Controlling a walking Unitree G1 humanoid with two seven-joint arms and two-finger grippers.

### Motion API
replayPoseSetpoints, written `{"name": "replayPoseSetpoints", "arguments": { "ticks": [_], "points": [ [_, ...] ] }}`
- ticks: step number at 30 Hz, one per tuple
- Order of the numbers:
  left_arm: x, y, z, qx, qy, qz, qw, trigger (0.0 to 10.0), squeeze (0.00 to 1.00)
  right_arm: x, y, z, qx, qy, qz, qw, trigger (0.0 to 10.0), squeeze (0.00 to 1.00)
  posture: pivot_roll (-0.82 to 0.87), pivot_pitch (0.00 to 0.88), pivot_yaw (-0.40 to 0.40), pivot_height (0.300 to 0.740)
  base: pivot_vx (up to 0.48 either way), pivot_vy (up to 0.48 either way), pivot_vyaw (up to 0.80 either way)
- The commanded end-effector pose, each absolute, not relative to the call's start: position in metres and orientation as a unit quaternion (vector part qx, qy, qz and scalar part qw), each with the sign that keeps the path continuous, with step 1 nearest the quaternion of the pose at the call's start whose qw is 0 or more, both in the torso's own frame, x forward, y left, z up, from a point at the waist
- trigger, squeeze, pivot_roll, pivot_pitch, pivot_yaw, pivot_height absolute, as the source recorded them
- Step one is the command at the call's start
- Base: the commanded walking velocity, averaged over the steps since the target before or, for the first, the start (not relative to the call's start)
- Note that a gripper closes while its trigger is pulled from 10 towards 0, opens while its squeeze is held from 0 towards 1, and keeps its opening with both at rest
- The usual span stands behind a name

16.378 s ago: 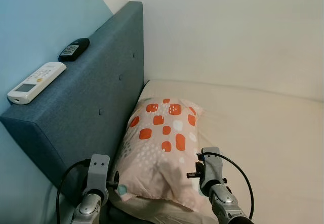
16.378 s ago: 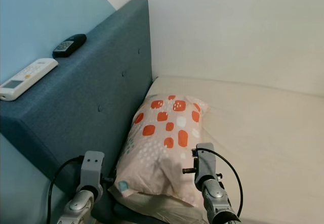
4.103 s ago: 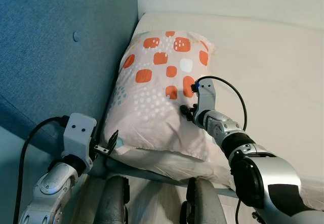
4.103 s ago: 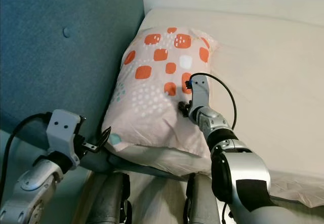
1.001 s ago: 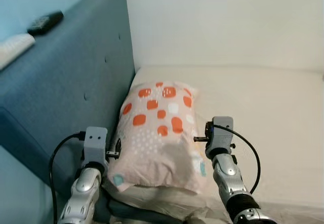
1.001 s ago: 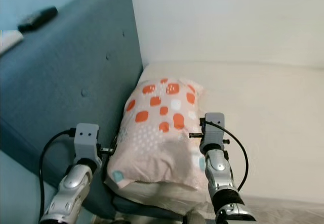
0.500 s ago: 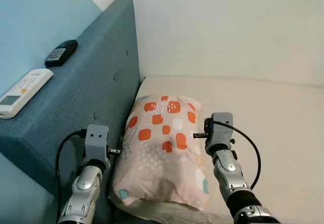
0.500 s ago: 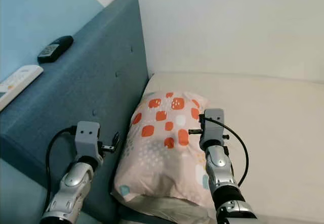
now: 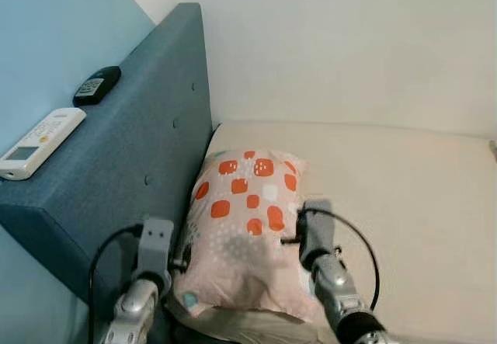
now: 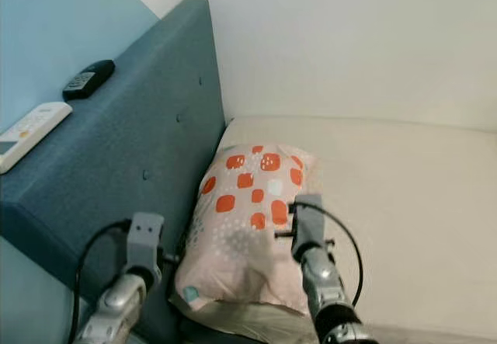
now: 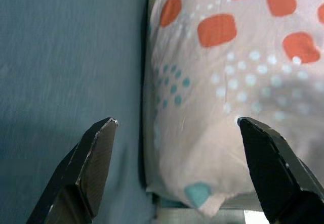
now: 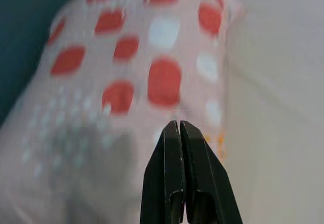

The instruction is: Clean up the room

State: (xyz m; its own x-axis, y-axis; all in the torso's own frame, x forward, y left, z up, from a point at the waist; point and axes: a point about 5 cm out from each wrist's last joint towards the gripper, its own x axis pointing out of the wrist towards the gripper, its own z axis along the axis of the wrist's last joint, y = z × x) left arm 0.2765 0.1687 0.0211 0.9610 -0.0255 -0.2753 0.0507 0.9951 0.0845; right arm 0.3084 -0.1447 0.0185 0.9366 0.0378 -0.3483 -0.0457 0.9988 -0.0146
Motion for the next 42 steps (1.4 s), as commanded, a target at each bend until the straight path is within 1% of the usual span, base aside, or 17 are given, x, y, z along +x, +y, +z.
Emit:
{"name": "replayPoseSetpoints", "arguments": {
  "ticks": [1,3,5,9,13,27,30,36,40,42],
  "points": [
    [0.273,0.167,0.018,0.049,0.142,-0.023,0.988,10.0,0.0,0.302,-0.145,0.009,-0.001,0.2,0.009,0.98,10.0,0.0,0.01,0.079,-0.013,0.74,0.0,0.0,0.0],
    [0.273,0.167,0.018,0.049,0.142,-0.023,0.988,10.0,0.0,0.302,-0.145,0.009,-0.001,0.2,0.009,0.98,10.0,0.0,0.01,0.079,-0.013,0.74,0.0,0.0,0.0],
    [0.272,0.165,0.017,0.051,0.142,-0.034,0.988,10.0,0.0,0.294,-0.145,0.002,0.006,0.214,0.007,0.977,10.0,0.0,0.01,0.085,-0.008,0.74,0.0,0.0,-0.8],
    [0.272,0.165,0.017,0.052,0.134,-0.038,0.989,10.0,0.0,0.292,-0.146,0.0,0.005,0.217,0.009,0.976,10.0,0.0,0.01,0.09,-0.005,0.74,0.0,0.0,-0.8],
    [0.274,0.164,0.019,0.049,0.126,-0.042,0.99,10.0,0.0,0.294,-0.146,0.003,0.003,0.208,0.025,0.978,10.0,0.0,0.01,0.091,-0.007,0.74,0.0,0.0,-0.8],
    [0.272,0.167,0.02,0.038,0.118,-0.024,0.992,10.0,0.0,0.298,-0.15,0.006,0.005,0.208,0.027,0.978,10.0,0.0,0.01,0.085,-0.019,0.74,0.0,0.0,-0.79],
    [0.271,0.169,0.018,0.038,0.12,-0.015,0.992,10.0,0.0,0.298,-0.149,0.005,-0.013,0.214,0.041,0.976,10.0,0.0,0.01,0.082,-0.021,0.74,0.0,0.0,0.0],
    [0.269,0.172,0.017,0.027,0.123,0.0,0.992,10.0,0.0,0.298,-0.146,0.005,-0.006,0.211,0.057,0.976,10.0,0.0,0.01,0.076,-0.024,0.74,0.0,0.0,0.0],
    [0.269,0.173,0.017,0.024,0.119,0.008,0.993,10.0,0.0,0.298,-0.141,0.006,-0.031,0.208,0.082,0.974,10.0,0.0,0.02,0.068,-0.027,0.74,0.0,0.0,0.0],
    [0.269,0.173,0.017,0.024,0.12,0.007,0.992,10.0,0.0,0.298,-0.138,0.006,-0.035,0.207,0.091,0.973,10.0,0.0,0.02,0.065,-0.027,0.74,0.0,0.0,0.67]
  ]
}}
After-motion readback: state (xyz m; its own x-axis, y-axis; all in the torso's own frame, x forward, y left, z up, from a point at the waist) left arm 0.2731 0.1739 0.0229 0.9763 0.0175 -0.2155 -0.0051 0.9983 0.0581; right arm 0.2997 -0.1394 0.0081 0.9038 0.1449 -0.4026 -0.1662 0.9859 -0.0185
